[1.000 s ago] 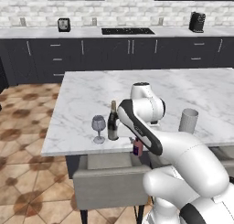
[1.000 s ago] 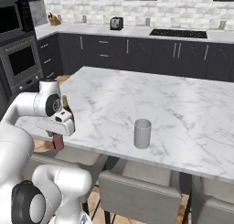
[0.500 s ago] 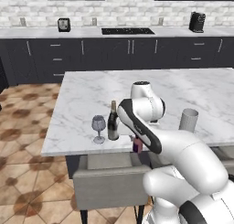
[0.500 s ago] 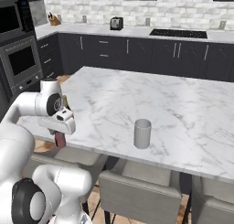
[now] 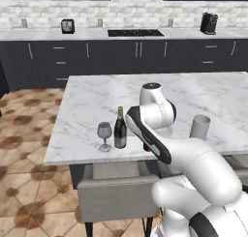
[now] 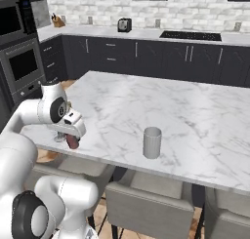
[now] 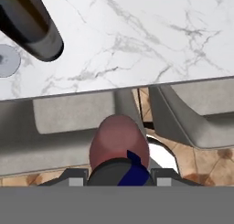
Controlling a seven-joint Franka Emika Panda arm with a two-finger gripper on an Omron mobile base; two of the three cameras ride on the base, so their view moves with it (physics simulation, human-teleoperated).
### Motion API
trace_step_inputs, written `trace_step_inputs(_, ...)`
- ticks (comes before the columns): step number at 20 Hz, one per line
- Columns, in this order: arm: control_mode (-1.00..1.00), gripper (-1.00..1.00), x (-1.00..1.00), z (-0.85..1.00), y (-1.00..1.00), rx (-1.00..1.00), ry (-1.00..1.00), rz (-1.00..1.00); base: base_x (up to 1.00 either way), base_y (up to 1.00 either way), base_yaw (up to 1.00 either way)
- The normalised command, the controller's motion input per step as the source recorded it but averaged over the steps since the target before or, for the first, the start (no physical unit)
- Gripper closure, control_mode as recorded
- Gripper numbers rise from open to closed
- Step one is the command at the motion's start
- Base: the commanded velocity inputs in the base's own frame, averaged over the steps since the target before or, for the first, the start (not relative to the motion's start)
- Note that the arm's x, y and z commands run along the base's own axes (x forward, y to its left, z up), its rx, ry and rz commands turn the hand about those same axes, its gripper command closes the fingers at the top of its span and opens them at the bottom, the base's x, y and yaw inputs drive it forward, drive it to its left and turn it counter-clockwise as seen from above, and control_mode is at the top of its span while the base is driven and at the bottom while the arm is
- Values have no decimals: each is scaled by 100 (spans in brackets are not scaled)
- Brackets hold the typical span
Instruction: There is a wine glass and glass cup on the dining counter. Place the wine bottle next to the wine glass and the juice bottle next to the glass cup.
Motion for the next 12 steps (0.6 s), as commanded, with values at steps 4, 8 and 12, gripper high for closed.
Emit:
trace_step_inputs(4, -100, 100, 12, 6, -43, 2, -3, 0, 0, 0, 0)
trace_step_inputs(8, -100, 100, 3, 1, -51, 12, 0, 1, 0, 0, 0)
trace_step_inputs(12, -100, 100, 8, 1, -49, 9, 0, 0, 0, 0, 0)
